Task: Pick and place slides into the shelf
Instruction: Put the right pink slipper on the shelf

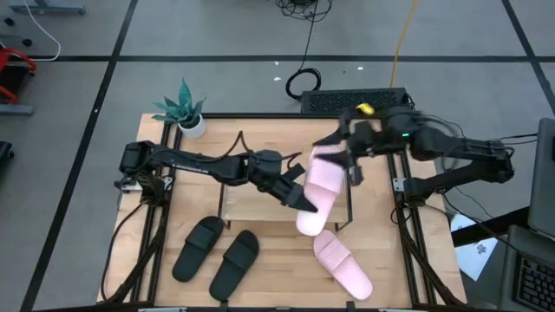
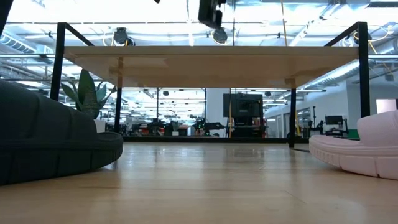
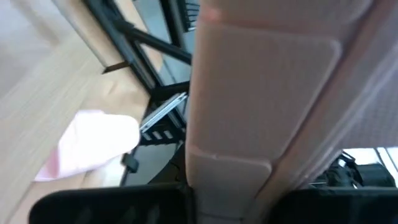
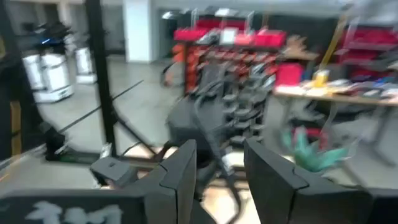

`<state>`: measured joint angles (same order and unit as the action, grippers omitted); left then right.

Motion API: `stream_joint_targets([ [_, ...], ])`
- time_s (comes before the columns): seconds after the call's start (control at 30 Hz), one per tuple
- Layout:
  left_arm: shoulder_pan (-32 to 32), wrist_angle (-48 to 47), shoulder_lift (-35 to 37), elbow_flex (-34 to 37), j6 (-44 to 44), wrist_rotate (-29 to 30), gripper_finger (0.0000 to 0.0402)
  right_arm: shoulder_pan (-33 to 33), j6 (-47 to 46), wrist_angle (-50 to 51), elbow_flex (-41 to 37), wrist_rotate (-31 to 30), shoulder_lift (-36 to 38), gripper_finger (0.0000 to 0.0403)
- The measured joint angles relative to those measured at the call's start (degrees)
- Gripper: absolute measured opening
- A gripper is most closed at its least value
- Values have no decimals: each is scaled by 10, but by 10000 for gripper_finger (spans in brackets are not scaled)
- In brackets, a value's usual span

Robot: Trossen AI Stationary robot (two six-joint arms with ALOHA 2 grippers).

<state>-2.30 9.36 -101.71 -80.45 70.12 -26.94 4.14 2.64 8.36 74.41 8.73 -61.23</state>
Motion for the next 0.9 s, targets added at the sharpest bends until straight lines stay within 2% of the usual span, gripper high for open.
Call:
stream_joint_targets([
  [0.07,4,17,-3,0,6,0,50,0,1,1,0,-16,26,125],
  [0.3,22,47,-5,0,11,29,50,0,-4,40,1,-16,93,125],
  [0.7,45,44,-10,0,43,35,50,0,-50,99,0,-13,94,125],
  [0.9,58,39,-12,0,50,-5,53,0,-60,99,0,-13,92,125],
])
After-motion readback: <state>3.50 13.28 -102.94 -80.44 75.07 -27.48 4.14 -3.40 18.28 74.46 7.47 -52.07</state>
